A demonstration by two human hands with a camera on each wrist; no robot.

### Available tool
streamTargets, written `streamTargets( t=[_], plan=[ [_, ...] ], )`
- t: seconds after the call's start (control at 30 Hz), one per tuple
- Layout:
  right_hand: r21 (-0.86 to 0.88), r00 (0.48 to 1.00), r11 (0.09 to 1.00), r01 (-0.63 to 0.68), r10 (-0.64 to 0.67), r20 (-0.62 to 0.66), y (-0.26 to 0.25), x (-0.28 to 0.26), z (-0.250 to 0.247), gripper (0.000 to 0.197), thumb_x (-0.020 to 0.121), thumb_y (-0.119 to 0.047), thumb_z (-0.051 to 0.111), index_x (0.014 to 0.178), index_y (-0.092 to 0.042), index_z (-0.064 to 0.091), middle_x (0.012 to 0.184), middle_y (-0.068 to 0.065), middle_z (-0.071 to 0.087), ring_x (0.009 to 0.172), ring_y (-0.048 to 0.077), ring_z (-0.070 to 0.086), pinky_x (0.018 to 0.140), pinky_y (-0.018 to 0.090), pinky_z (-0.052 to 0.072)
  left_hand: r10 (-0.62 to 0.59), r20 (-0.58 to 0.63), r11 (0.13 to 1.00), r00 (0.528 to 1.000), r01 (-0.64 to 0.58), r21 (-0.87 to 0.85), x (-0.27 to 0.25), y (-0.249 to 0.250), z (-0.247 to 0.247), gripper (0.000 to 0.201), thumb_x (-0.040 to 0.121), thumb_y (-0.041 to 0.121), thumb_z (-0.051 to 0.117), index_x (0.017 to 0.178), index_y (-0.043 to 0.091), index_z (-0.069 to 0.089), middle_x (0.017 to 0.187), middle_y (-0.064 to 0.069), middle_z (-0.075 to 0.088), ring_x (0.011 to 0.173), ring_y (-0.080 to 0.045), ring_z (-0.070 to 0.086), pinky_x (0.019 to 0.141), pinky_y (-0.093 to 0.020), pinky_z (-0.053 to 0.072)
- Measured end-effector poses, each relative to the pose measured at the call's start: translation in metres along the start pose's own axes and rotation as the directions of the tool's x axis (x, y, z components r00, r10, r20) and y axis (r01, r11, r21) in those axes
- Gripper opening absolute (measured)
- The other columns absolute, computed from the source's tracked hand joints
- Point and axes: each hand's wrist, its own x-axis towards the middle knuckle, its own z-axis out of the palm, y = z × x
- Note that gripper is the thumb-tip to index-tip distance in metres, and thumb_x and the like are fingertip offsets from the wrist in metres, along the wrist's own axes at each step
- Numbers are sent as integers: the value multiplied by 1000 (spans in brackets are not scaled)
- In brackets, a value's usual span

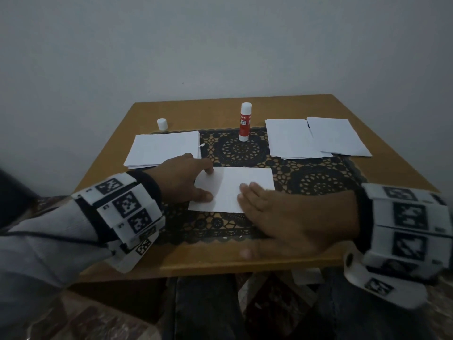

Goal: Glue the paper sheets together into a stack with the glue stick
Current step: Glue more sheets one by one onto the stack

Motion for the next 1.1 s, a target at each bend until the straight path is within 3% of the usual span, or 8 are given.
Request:
streamTargets(
  t=[0.07, 0.23, 0.4, 0.5, 0.63, 0.83, 0.93, 1.1],
  plan=[
    [14, 1000, 1000, 6, -5, -9, 3, -3, -4, 98, 87, -74, 19, 149, -10, -22, 155, 8, -30, 146, 23, -22, 112, 30, -8, 3, -3, 1000, 1000, -3, 2, 1, -1, 0, 56, 84, 46, 65, 132, 28, 42, 106, 2, 43, 91, -14, 45, 79, -25, 36],
    [71, 984, 983, -167, 171, -47, 25, 14, -26, 96, 91, -70, 19, 151, -5, -17, 158, 13, -22, 148, 26, -16, 119, 39, 1, 15, 4, 1000, 1000, -15, -6, 3, -2, -1, 55, 83, 46, 66, 130, 28, 43, 103, 3, 45, 91, -15, 46, 78, -26, 36],
    [24, 997, 999, -32, 33, -68, -16, 32, -33, 88, 97, -62, 22, 151, -3, -15, 158, 15, -21, 147, 30, -16, 120, 42, 4, 17, 25, 999, 1000, -16, -40, 4, -4, -4, 53, 83, 44, 67, 129, 28, 45, 90, 8, 50, 88, -14, 50, 75, -25, 37],
    [61, 989, 998, 4, 5, -150, -16, 46, -42, 82, 101, -52, 29, 152, -3, -11, 161, 13, -13, 149, 29, -10, 121, 44, 8, 21, 36, 999, 999, -19, -38, 3, -2, -6, 54, 83, 42, 67, 130, 28, 44, 93, 7, 50, 89, -15, 51, 75, -25, 37],
    [17, 990, 1000, -7, 9, -137, -4, 49, -44, 78, 102, -47, 31, 153, -3, -10, 162, 11, -13, 149, 27, -9, 120, 42, 9, 11, 42, 999, 999, -9, -42, 1, -2, -5, 55, 84, 40, 66, 131, 26, 42, 90, 8, 50, 87, -13, 51, 75, -24, 37],
    [11, 994, 997, -72, 72, -76, 26, 29, -35, 86, 99, -54, 36, 153, -6, -11, 161, 9, -17, 150, 24, -7, 121, 40, 10, -6, 43, 999, 999, 8, -42, 1, 1, -4, 54, 86, 39, 65, 132, 25, 40, 81, 14, 42, 79, -9, 48, 68, -21, 36],
    [10, 993, 994, -108, 108, -55, 39, 20, -27, 90, 96, -59, 36, 153, -8, -12, 161, 8, -17, 150, 23, -7, 119, 38, 8, -22, 39, 999, 999, 20, 28, -4, 6, -5, 55, 87, 41, 63, 135, 27, 40, 93, 8, 41, 87, -12, 48, 77, -22, 38],
    [4, 990, 991, -131, 131, -56, 39, 15, -23, 91, 96, -58, 38, 153, -6, -11, 161, 12, -15, 150, 26, -7, 119, 38, 7, 21, 56, 951, 998, -38, 306, -20, 25, 1, 55, 96, 39, 47, 146, 27, 30, 144, -7, 32, 128, -23, 36, 108, -37, 35]
  ],
)
